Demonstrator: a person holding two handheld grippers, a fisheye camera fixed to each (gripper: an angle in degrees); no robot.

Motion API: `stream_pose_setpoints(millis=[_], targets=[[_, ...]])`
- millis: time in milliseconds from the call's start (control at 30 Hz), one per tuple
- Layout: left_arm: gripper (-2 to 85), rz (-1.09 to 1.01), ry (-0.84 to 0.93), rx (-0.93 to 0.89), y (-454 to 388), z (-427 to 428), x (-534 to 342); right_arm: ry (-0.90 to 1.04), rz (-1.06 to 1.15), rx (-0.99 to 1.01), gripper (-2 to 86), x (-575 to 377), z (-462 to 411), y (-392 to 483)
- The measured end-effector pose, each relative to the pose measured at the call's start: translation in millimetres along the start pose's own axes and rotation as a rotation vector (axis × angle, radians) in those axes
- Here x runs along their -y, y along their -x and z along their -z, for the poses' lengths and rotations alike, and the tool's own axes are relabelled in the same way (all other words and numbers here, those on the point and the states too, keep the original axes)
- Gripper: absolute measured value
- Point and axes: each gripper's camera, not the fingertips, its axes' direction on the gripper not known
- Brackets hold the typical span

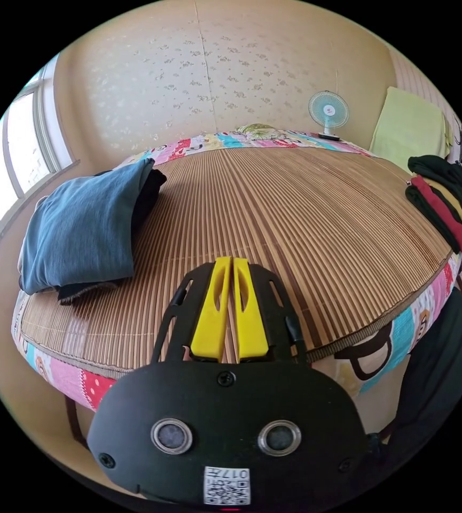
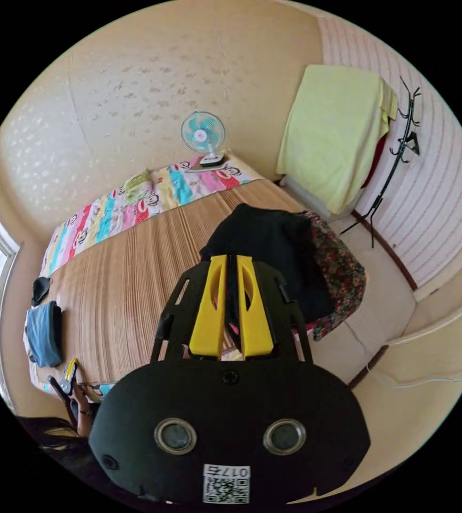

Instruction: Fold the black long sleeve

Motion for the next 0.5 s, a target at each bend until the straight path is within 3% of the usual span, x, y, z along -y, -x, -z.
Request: stream_pose_setpoints(millis=[133, 267, 400, 500], targets=[[-0.5, 0.022, -0.008, 0.015, 7, -3, -5, 0.104, 0.010, -0.179, 10.4, 23, -41, 6], [-0.5, 0.021, -0.024, 0.026, 11, -5, -9, 0.327, 0.044, -0.096, 8.0, -4, -132, 26], [-0.5, 0.047, -0.032, -0.028, 26, -6, -11, 0.114, 0.128, -0.322, 5.0, -26, -127, 77], [-0.5, 0.083, -0.031, -0.074, 41, -10, -12, -0.112, 0.313, -0.507, 3.3, -28, -98, 135]])
